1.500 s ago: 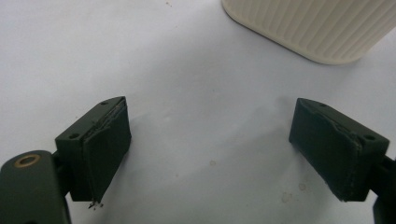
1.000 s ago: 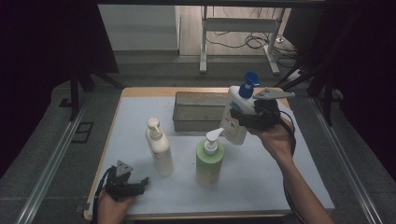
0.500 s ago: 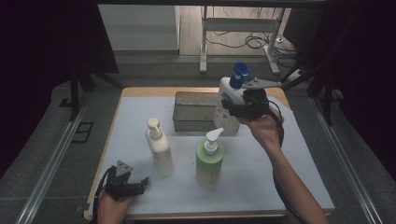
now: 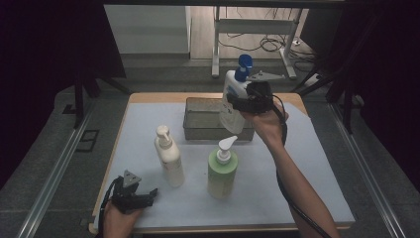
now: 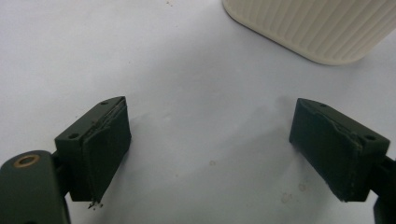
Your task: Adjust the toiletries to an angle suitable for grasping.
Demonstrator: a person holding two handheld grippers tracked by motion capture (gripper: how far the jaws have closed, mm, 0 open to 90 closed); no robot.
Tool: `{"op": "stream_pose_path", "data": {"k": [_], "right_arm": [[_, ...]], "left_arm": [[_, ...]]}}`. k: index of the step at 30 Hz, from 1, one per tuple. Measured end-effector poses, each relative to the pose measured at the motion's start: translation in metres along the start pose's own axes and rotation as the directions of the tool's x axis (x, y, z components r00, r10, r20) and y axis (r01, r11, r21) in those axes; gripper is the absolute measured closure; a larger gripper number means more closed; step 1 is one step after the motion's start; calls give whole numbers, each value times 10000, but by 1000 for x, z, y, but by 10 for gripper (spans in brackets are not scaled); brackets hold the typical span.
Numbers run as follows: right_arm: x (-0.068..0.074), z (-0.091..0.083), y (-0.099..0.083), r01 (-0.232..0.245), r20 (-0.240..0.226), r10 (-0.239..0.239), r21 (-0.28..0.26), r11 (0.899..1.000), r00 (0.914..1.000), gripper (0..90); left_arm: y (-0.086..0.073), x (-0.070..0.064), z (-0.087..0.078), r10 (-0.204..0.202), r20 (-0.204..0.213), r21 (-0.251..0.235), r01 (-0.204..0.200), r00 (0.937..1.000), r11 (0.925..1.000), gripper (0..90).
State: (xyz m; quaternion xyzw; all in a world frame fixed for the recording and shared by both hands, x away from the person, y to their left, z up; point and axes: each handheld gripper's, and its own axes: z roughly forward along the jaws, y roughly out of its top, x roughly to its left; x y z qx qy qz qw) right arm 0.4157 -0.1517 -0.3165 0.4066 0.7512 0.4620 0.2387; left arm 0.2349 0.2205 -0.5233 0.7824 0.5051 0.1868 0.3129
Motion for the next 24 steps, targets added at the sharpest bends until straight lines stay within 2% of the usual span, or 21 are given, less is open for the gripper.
{"op": "stream_pose_path", "data": {"k": [2, 13, 24], "right_arm": [[0, 2, 1, -12, 12, 12, 0, 10000, 10000, 408], [9, 36, 8, -109, -2, 109, -73, 9999, 9999, 408], [11, 59, 13, -148, 76, 149, -159, 9998, 9999, 408]], "left_arm": [[0, 0, 0, -3, 2, -2, 3, 10000, 10000, 124], [0, 0, 0, 13, 10, 14, -13, 10000, 10000, 124], [0, 0, 0, 27, 13, 29, -27, 10000, 10000, 124]]}}
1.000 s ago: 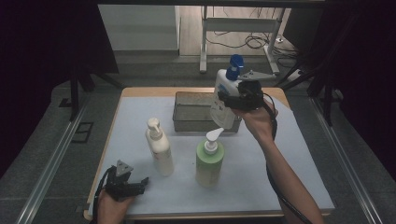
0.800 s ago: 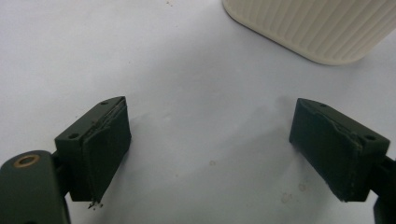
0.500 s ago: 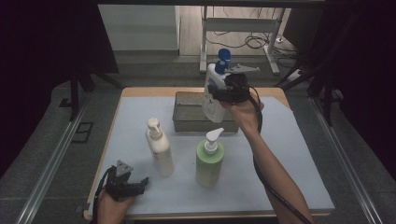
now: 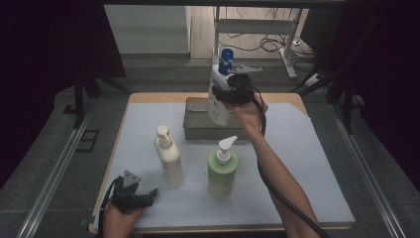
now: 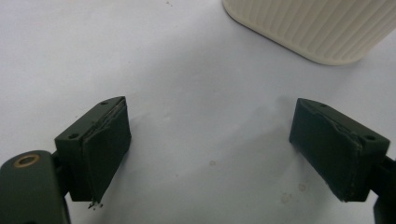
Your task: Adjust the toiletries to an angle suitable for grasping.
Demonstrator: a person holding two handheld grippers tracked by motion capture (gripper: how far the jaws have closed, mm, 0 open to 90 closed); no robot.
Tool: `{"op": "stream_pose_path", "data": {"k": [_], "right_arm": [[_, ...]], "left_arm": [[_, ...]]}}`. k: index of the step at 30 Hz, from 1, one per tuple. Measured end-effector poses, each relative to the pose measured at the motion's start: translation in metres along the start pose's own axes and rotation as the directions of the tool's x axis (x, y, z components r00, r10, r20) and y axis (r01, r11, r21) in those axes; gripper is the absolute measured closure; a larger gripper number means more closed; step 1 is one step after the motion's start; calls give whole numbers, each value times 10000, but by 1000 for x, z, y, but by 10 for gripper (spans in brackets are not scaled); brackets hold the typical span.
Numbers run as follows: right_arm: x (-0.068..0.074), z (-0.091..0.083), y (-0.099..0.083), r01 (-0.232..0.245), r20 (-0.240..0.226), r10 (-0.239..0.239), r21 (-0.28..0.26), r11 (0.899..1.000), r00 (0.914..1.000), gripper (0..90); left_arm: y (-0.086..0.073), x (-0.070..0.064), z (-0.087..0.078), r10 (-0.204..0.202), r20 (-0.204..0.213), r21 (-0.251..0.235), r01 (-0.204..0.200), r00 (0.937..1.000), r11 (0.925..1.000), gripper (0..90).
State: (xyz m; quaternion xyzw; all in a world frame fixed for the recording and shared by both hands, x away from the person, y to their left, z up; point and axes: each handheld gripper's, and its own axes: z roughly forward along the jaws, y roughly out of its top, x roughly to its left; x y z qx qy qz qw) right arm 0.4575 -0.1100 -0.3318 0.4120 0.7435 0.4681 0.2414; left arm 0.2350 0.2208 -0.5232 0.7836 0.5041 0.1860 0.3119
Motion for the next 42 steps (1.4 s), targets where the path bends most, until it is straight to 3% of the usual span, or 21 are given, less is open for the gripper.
{"op": "stream_pose_path", "data": {"k": [9, 19, 42], "right_arm": [[4, 21, -5, 65, 50, -66, 233, 9997, 10000, 409], [8, 42, -25, 191, 54, -195, 632, 9978, 9998, 408], [14, 55, -55, 148, 9, -150, 1016, 9947, 9999, 407]], "left_arm": [[0, 0, 0, -2, 1, -3, 2, 10000, 10000, 124], [0, 0, 0, -5, 1, -6, 5, 10000, 10000, 124], [0, 0, 0, 0, -1, 0, 0, 10000, 10000, 124]]}}
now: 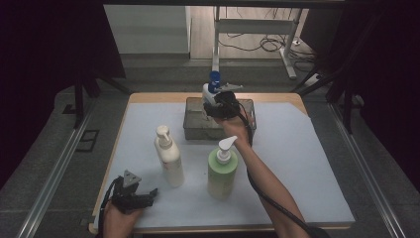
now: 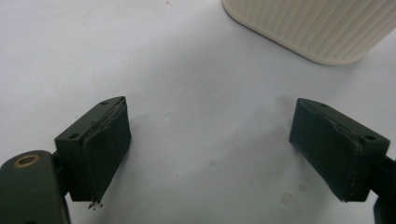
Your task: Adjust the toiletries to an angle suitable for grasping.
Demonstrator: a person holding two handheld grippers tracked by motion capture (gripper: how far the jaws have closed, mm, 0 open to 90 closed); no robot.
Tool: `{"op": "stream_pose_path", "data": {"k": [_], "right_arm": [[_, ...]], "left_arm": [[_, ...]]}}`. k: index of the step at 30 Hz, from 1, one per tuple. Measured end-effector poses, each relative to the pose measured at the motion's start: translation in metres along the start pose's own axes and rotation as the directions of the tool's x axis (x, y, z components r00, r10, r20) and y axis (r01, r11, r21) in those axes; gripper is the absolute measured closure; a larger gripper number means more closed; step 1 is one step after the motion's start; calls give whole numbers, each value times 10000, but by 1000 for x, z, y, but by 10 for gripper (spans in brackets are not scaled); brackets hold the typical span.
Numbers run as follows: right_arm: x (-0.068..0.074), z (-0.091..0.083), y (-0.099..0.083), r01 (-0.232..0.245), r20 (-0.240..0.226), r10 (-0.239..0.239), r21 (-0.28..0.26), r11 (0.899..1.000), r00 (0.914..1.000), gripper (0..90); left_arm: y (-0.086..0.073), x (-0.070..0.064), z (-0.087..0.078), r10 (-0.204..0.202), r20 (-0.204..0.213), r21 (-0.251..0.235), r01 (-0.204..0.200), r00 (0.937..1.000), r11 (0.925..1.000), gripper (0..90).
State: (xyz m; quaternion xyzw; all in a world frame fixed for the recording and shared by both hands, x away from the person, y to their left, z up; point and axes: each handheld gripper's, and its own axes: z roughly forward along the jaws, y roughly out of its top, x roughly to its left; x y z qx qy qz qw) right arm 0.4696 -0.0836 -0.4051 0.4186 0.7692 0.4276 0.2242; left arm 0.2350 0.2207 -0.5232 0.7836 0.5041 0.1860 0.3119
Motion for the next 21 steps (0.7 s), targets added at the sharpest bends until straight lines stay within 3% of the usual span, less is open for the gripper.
{"op": "stream_pose_path", "data": {"k": [8, 13, 17, 21], "right_arm": [[0, 2, -4, -3, 13, 3, 28, 10000, 10000, 402], [2, 3, -2, 386, -174, -382, 253, 9989, 9991, 391], [-1, 4, -4, 396, -279, -391, 182, 9991, 9988, 384], [-4, 5, -4, 407, -538, -382, 475, 9980, 9978, 337]], "left_arm": [[0, 0, 0, -3, 5, 4, 3, 10000, 10000, 124], [0, 0, 0, -2, -2, 3, 2, 10000, 10000, 124], [0, 0, 0, -5, -1, 7, 5, 10000, 10000, 124], [0, 0, 0, -5, -7, 5, 5, 10000, 10000, 124]]}}
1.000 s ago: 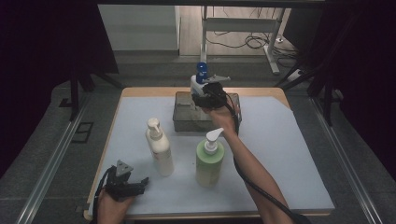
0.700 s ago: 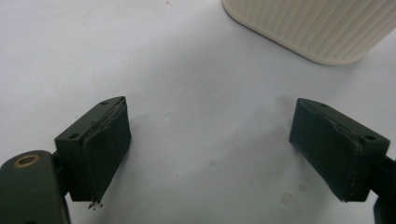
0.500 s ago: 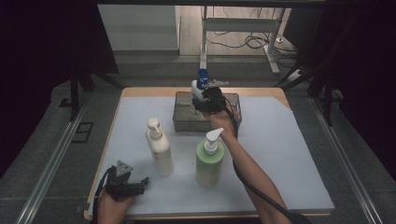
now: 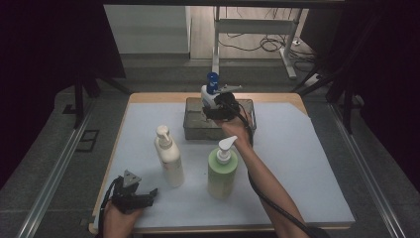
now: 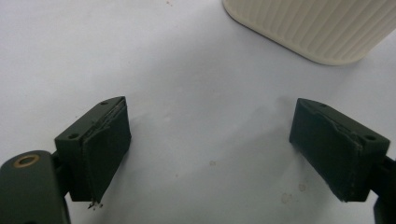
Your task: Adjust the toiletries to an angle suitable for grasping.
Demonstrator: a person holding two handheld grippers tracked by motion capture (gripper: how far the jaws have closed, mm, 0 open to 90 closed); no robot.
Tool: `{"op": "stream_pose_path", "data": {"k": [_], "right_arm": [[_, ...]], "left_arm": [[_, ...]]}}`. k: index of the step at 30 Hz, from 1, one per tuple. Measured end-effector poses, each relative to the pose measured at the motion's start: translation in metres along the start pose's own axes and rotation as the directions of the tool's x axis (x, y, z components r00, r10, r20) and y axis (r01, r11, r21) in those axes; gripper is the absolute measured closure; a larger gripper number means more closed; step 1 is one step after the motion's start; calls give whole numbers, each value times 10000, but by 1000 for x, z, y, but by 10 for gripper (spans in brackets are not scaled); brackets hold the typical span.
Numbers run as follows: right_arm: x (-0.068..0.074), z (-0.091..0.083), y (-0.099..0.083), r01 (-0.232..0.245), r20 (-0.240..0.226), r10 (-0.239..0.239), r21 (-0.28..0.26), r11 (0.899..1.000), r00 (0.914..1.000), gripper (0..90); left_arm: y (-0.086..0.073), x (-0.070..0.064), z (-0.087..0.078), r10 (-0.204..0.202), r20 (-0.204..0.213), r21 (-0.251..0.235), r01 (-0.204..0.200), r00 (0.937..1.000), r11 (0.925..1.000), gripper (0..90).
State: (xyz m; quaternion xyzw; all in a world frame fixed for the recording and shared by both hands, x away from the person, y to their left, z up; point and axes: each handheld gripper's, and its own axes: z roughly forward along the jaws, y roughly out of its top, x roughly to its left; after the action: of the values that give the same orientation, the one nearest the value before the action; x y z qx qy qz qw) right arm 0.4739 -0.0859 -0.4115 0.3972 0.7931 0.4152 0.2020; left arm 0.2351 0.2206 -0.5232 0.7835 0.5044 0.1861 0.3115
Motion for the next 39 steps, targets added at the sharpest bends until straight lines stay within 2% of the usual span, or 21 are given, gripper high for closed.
{"op": "stream_pose_path", "data": {"k": [3, 11, 20, 22, 24, 27, 37, 39], "right_arm": [[-1, -5, -3, 248, 5, -248, 37, 9997, 9997, 332], [-7, -20, -11, 393, -130, -394, -37, 9992, 9991, 337], [-13, -37, -24, 496, -503, -495, 1, 9988, 9975, 408], [-16, -42, -28, 477, -628, -470, 86, 9988, 9969, 447], [-17, -44, -29, 476, -600, -470, 83, 9988, 9971, 457], [-24, -48, -35, 273, -564, -266, 112, 9996, 9981, 529], [-34, -41, -36, -100, -289, 104, 142, 9998, 9995, 647], [-38, -35, -36, -294, -107, 296, 216, 9993, 9995, 703]], "left_arm": [[0, 0, 0, -2, 2, 2, 2, 10000, 10000, 123], [0, 0, 0, -9, -3, -1, 9, 10000, 10000, 123], [0, 0, 0, -15, -12, -7, 15, 10000, 10000, 123], [0, 0, 0, -15, -12, -5, 15, 10000, 10000, 123], [0, 0, 0, -17, -12, -8, 17, 10000, 10000, 123], [0, 0, 0, -17, -14, -11, 17, 10000, 10000, 123], [0, 0, 0, -16, -19, 4, 16, 10000, 10000, 122], [0, 0, 0, -16, -19, -3, 16, 10000, 10000, 122]]}}
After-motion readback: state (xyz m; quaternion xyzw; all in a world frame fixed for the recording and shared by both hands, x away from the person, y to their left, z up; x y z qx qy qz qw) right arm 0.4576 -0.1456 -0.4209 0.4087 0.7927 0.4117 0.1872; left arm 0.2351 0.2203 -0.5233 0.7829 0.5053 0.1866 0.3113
